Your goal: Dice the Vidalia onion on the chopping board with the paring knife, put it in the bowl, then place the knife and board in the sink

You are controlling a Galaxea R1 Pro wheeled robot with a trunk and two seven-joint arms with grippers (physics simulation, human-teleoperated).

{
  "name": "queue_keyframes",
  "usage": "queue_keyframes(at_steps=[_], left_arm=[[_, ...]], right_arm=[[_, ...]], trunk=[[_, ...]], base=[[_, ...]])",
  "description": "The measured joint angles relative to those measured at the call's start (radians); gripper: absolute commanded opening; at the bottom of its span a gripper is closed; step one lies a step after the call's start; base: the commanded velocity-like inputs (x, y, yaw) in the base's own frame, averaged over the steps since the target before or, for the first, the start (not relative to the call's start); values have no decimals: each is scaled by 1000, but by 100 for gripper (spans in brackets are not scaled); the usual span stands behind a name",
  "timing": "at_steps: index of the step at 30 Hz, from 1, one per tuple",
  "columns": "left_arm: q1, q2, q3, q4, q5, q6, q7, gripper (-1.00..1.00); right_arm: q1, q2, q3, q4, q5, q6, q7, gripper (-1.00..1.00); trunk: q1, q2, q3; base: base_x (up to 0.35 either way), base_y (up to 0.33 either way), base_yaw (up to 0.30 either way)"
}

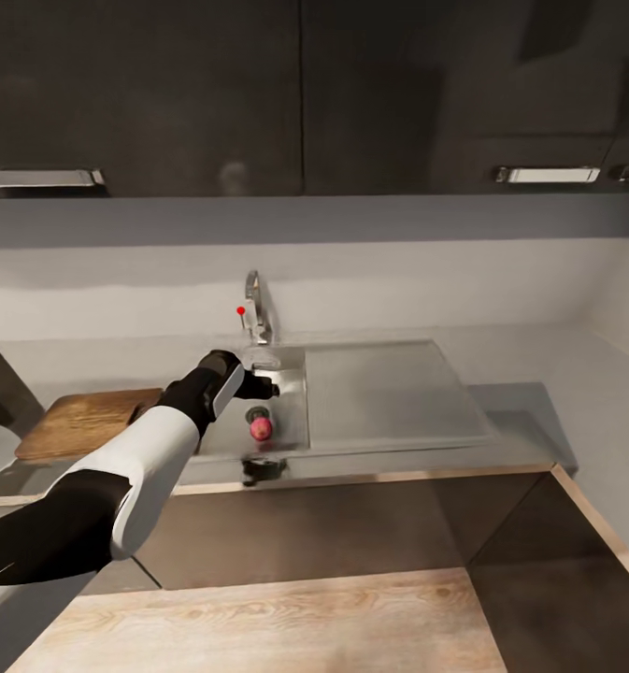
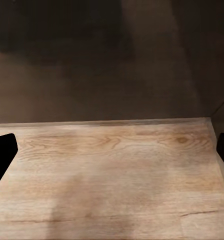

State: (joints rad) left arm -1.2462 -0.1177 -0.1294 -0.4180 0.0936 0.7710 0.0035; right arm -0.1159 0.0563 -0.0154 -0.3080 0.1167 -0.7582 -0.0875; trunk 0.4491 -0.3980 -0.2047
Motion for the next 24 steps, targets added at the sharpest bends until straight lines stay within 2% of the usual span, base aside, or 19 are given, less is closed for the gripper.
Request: queue_keyframes(at_steps=[3,11,15,24], left_arm=[[26,0,0,0,-1,0,0,100],[48,0,-1,0,0,1,0,100],[70,0,0,-1,0,1,0,100],[82,0,-1,0,1,1,0,100]], right_arm=[[0,0,0,0,0,0,0,100],[0,0,0,0,0,1,0,100],[0,0,0,0,0,1,0,100],[0,0,0,-1,0,0,0,100]], trunk=[[0,0,-5],[0,0,-18],[0,0,-24],[0,0,-38]], base=[[297,127,0],[265,106,0],[95,24,0],[36,3,0]])
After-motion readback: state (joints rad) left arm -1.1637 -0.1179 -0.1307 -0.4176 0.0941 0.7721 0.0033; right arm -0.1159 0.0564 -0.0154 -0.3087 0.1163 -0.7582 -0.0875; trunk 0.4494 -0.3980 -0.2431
